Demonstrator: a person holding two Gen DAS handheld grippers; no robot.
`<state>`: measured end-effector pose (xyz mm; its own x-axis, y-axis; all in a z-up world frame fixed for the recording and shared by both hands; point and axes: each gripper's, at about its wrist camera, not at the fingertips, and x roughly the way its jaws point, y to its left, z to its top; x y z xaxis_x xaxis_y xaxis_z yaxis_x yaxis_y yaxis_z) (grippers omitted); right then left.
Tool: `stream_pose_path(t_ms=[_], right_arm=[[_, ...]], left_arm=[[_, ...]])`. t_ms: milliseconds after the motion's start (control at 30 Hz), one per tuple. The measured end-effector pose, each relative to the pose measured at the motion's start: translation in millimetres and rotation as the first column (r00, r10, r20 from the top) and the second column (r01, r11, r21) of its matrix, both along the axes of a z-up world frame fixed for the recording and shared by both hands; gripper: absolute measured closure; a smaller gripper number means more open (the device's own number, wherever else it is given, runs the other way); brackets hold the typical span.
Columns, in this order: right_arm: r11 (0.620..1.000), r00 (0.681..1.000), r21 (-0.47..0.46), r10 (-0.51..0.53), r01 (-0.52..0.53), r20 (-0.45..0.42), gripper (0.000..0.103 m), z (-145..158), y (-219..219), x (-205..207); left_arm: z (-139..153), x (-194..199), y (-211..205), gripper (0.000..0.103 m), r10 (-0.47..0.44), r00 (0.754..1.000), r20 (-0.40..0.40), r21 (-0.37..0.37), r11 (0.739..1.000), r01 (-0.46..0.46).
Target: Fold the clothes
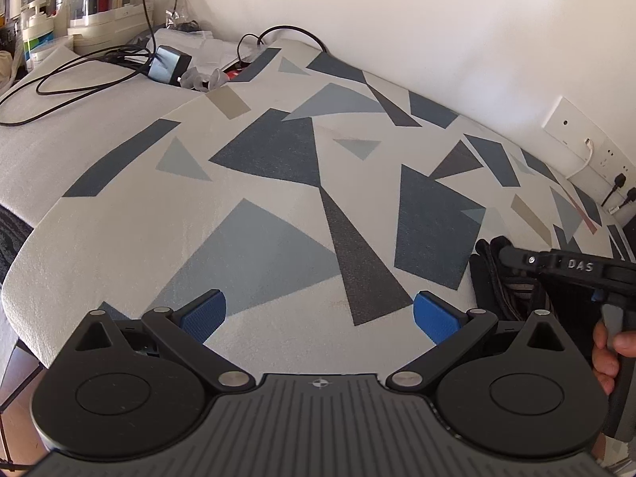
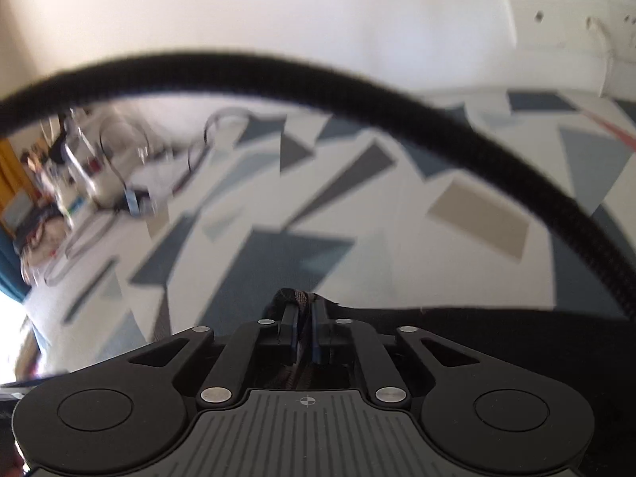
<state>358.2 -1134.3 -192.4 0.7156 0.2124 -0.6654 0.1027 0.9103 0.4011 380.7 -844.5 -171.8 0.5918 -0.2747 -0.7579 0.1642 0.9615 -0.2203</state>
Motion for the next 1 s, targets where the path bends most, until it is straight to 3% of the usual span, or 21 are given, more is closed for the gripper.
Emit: stream_pose_path(t_ms=[100, 133, 233, 333, 400, 467, 500, 533, 600, 667, 767, 900, 967, 1000], right_arm=[[1.000, 0.998, -0.005, -0.017, 0.017, 0.052, 0.057, 13.7, -1.4, -16.6], [1.000, 0.996, -0.005, -0.008, 0.009, 0.092, 0.056, 23.4, -3.5, -26.3], [0.992, 0.982, -0.040, 0.121, -0.116, 0.145, 0.056, 47.5, -2.7, -51.1], [0.948, 0.946, -0.141, 0.303, -0.286, 0.117, 0.055, 53.6, 15.8, -68.5], [0.907, 0.919, -0.218, 0.385, -0.359, 0.087, 0.052, 46.1, 32.7, -74.9], [0.895, 0.917, -0.243, 0.396, -0.374, 0.046, 0.053, 35.2, 43.7, -71.8], [0.898, 0.923, -0.248, 0.384, -0.364, 0.033, 0.057, 29.4, 46.8, -69.2], [0.909, 0.933, -0.238, 0.359, -0.342, 0.032, 0.073, 26.7, 46.4, -67.6], [0.940, 0.952, -0.184, 0.301, -0.289, 0.045, 0.091, 25.8, 40.8, -64.1], [0.968, 0.965, -0.097, 0.242, -0.233, 0.104, 0.094, 36.3, 25.2, -66.9], [0.977, 0.958, -0.034, 0.213, -0.210, 0.193, 0.095, 57.7, 1.0, -79.1], [0.947, 0.939, -0.051, 0.323, -0.319, 0.120, 0.092, 47.2, 7.6, -75.0], [0.926, 0.924, -0.068, 0.375, -0.371, 0.072, 0.083, 30.9, 22.4, -73.8], [0.921, 0.921, -0.068, 0.387, -0.383, 0.053, 0.070, 22.7, 28.6, -74.2]], left_arm=[[-0.8, 0.7, 0.5, 0.000, 0.004, 1.000, 0.001, -0.006, 1.000, -0.004], [-1.9, 1.1, 0.8, 0.000, 0.007, 1.000, -0.003, -0.009, 1.000, -0.007], [-6.3, 2.7, 0.6, 0.000, 0.014, 1.000, -0.021, -0.019, 1.000, -0.015], [-8.3, 3.7, -3.1, 0.000, 0.009, 1.000, -0.030, -0.022, 1.000, -0.010], [-8.7, 4.1, -6.3, 0.000, 0.003, 0.999, -0.033, -0.019, 1.000, -0.004], [-8.3, 4.1, -8.7, 0.000, -0.001, 0.999, -0.036, -0.014, 1.000, 0.001], [-8.0, 3.8, -9.4, 0.000, -0.002, 0.999, -0.038, -0.012, 1.000, 0.002], [-7.6, 3.6, -10.1, 0.000, -0.003, 0.999, -0.040, -0.011, 1.000, 0.003], [-5.2, 2.4, -8.2, 0.000, 0.002, 0.999, -0.039, -0.018, 1.000, -0.003], [-2.9, 1.6, -5.1, 0.000, 0.010, 0.999, -0.043, -0.033, 0.999, -0.011], [-2.2, 6.8, 0.3, 0.000, 0.030, 0.995, -0.099, -0.093, 0.995, -0.039], [-0.9, 15.3, -5.0, 0.000, 0.021, 0.991, -0.134, -0.173, 0.984, -0.044], [0.0, 19.9, -17.8, 0.000, -0.010, 0.990, -0.139, -0.179, 0.984, -0.016], [0.4, 22.2, -24.4, 0.000, -0.025, 0.990, -0.141, -0.182, 0.983, -0.001]])
